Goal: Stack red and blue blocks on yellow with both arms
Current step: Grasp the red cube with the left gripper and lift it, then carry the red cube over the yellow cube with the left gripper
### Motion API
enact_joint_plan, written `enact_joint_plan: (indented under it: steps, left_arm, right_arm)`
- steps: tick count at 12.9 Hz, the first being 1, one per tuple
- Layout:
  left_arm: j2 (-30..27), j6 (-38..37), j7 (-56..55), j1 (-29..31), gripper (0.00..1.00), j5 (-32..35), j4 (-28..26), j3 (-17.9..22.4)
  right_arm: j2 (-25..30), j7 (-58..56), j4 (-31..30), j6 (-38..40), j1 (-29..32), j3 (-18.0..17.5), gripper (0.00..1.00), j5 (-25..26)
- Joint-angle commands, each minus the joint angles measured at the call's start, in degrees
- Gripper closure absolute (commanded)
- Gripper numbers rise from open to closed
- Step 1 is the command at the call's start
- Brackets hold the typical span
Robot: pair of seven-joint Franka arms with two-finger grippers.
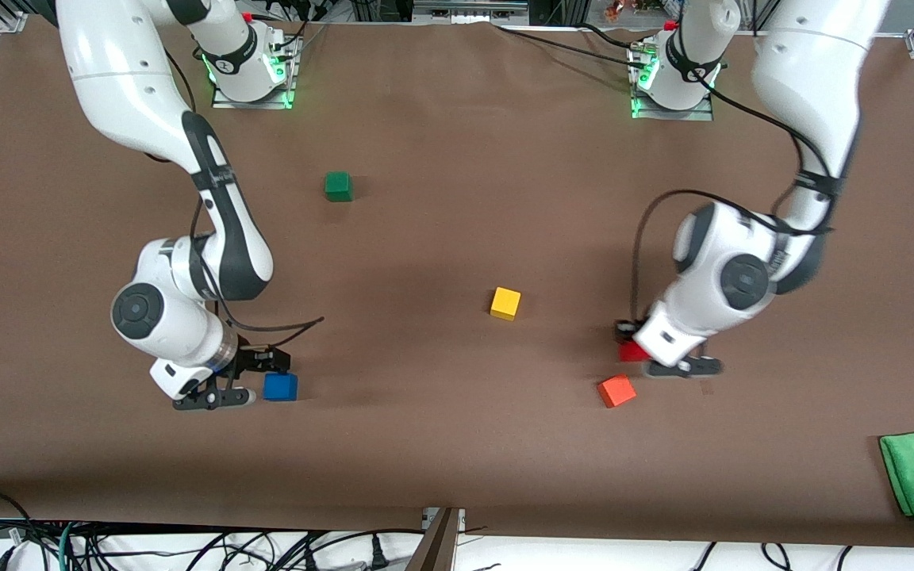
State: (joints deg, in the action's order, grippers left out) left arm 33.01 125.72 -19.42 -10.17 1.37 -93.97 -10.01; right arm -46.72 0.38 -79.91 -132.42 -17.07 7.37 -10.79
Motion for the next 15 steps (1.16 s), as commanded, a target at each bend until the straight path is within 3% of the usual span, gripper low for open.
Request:
enact_joint_plan:
  steps: [1, 3, 6, 9, 13, 15]
  left_arm:
    - [0.1, -4.9, -0.3, -7.6, 1.00, -0.6, 4.0, 1.3]
    - [1.7, -5.0, -0.2, -10.8, 0.99, -0.4, 6.0, 1.3]
    - [5.0, -4.3, -0.1, -16.1, 0.93, -0.4, 7.8, 1.5]
    - [7.0, -4.3, -0.2, -18.2, 0.93, 2.4, 9.1, 1.6]
    - [7.2, -4.3, -0.2, -19.8, 0.91, 3.0, 9.2, 1.7]
    - [7.2, -4.3, -0.2, -19.8, 0.91, 3.0, 9.2, 1.7]
  right_arm:
    - [-4.1, 0.7, 5.7, -0.6, 0.2, -0.1, 0.02, -2.6]
    - [-6.7, 0.7, 9.3, -0.8, 0.0, -0.1, 0.02, -4.8]
    - [-7.6, 0.5, 9.8, -1.4, 0.0, -0.1, 0.06, -4.9]
    - [-7.7, 0.3, 9.2, -1.4, 0.0, 0.0, 0.26, -4.9]
    - [-6.3, 0.0, 9.2, 1.6, 0.1, 0.1, 0.67, -4.7]
    - [-5.0, 0.2, 10.0, 7.0, -0.2, 0.2, 0.73, -4.4]
